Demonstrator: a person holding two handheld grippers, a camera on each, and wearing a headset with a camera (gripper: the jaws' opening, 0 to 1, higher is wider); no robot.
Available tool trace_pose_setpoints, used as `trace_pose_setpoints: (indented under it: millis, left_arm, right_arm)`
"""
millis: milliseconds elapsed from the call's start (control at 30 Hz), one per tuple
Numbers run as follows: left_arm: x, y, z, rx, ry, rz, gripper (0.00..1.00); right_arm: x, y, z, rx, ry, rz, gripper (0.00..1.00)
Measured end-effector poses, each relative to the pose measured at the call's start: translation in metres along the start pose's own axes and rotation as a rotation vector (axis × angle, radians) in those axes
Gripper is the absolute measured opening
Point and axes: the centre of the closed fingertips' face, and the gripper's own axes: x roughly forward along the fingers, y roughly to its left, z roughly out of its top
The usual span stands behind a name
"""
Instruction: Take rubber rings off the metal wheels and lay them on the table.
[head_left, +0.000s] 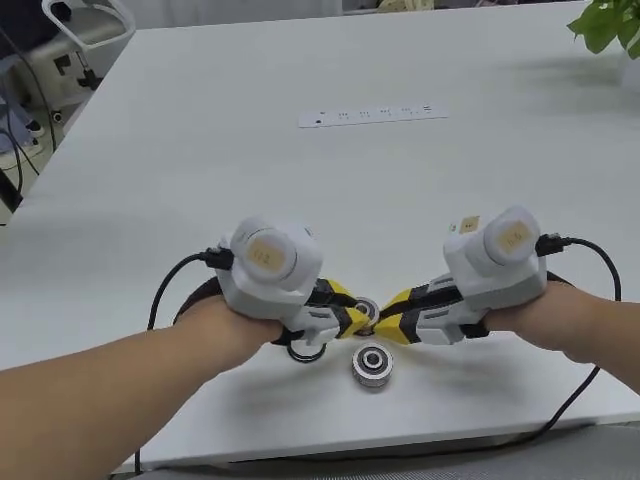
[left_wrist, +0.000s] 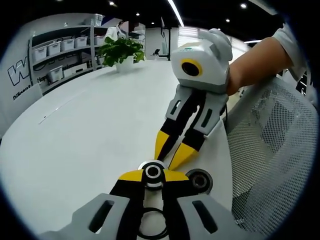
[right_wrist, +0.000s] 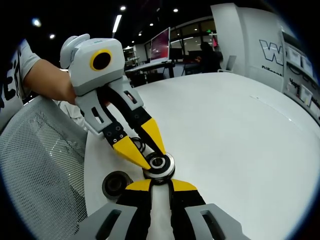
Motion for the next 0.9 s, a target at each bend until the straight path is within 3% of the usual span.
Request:
trace_pose_setpoints:
  millis: [300, 433, 633, 733, 900]
  left_arm:
    - [0.0002, -0.0010, -0.0004, 0.025, -0.004, 0.018, 0.07]
    - [-0.0001, -0.0007, 0.0000, 0.026, -0.004, 0.022, 0.07]
    - [-0.0004, -0.0016, -0.0003, 0.030, -0.002, 0.030, 0.07]
    - [-0.0002, -0.0008, -0.0004, 0.029, -0.004, 0.032, 0.07]
    - [-0.0001, -0.0011, -0.0005, 0.037, 0.000, 0.033, 0.07]
  right_arm:
    - [-0.0007, 0.0002, 0.0001, 0.018, -0.008, 0.004, 0.09]
    - [-0.0013, -0.0037, -0.0028, 0.057, -0.008, 0.003, 0.00]
    - [-0.0008, -0.0018, -0.0023, 0.086, -0.010, 0.001, 0.00]
    - [-0.0012, -0.0026, -0.0024, 0.156, -0.013, -0.005, 0.00]
    - [-0.0022, -0.0002, -0.0009, 0.206, -0.023, -0.009, 0.00]
